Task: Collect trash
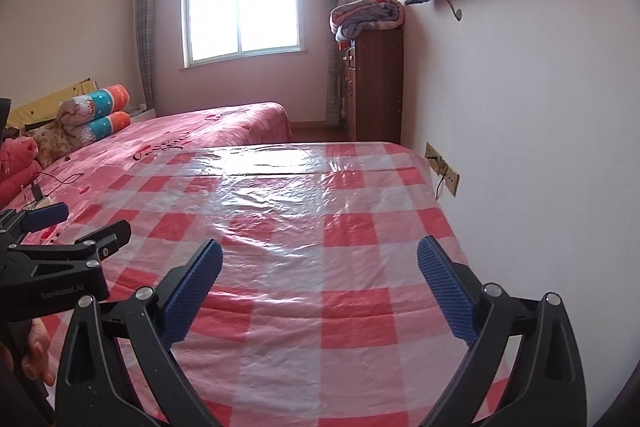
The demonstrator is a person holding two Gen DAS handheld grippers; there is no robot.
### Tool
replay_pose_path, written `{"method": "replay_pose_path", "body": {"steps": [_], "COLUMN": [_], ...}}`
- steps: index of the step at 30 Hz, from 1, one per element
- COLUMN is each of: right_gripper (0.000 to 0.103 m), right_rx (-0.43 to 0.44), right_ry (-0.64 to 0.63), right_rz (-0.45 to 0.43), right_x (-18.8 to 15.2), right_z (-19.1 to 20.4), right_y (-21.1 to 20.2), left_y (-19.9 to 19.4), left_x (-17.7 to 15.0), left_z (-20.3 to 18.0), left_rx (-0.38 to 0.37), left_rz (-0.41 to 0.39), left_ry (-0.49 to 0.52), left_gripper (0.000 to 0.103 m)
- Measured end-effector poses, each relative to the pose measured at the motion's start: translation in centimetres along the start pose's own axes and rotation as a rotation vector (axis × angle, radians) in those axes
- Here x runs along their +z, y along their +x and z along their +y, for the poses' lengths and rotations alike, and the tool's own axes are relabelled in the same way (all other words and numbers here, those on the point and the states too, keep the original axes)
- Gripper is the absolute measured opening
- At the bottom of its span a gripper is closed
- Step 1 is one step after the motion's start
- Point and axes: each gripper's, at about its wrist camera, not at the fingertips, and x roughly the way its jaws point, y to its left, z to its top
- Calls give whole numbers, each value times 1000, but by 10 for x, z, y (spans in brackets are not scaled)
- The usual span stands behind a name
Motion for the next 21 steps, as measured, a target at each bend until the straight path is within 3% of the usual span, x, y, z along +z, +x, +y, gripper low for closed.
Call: {"method": "replay_pose_path", "body": {"steps": [21], "right_gripper": [97], "right_rx": [3], "right_ry": [1], "right_rz": [16], "right_x": [2], "right_z": [-3], "right_y": [13], "left_y": [10], "left_x": [-1], "left_z": [-9], "left_rx": [-28], "left_rz": [-9], "left_ry": [14], "left_gripper": [99]}}
